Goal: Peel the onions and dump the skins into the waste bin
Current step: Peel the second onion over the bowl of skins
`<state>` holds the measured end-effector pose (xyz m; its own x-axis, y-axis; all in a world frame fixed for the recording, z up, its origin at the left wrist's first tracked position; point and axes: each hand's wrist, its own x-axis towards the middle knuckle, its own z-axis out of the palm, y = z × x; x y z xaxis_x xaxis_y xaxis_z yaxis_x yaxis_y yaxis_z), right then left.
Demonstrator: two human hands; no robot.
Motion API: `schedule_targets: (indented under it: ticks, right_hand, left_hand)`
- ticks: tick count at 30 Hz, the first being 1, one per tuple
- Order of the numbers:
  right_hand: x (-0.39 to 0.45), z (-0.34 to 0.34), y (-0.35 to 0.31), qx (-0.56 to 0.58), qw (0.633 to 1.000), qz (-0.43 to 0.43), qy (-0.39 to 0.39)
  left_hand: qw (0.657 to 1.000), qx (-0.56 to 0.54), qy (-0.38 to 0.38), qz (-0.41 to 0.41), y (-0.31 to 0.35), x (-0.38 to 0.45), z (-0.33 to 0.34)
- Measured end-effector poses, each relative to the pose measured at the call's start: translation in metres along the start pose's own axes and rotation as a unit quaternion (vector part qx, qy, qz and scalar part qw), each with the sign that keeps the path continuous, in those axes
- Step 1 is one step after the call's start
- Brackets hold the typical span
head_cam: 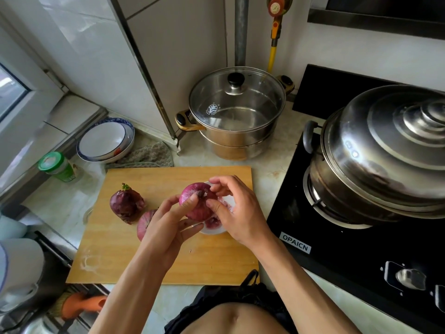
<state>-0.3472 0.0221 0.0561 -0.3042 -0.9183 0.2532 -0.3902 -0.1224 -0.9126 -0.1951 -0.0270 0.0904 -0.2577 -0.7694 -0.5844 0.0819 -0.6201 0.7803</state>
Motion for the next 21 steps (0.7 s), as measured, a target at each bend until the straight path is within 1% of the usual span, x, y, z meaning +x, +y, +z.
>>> schedule_targets:
  ticks: [18,21]
  right_hand:
    - [0.0006,0.0035,0.0012,-0.022,0.999,-0.032,0.016]
    - [0.0005,0.0036,0.0006,-0.007,1.000,-0.019,0.024]
  left_hand:
    - [1.000,-0.008,-0.007,0.007,0.0011,0.0025,-0.0019]
    - [0.999,-0.020,-0.020,0.014,0.0028,0.0011,-0.0022]
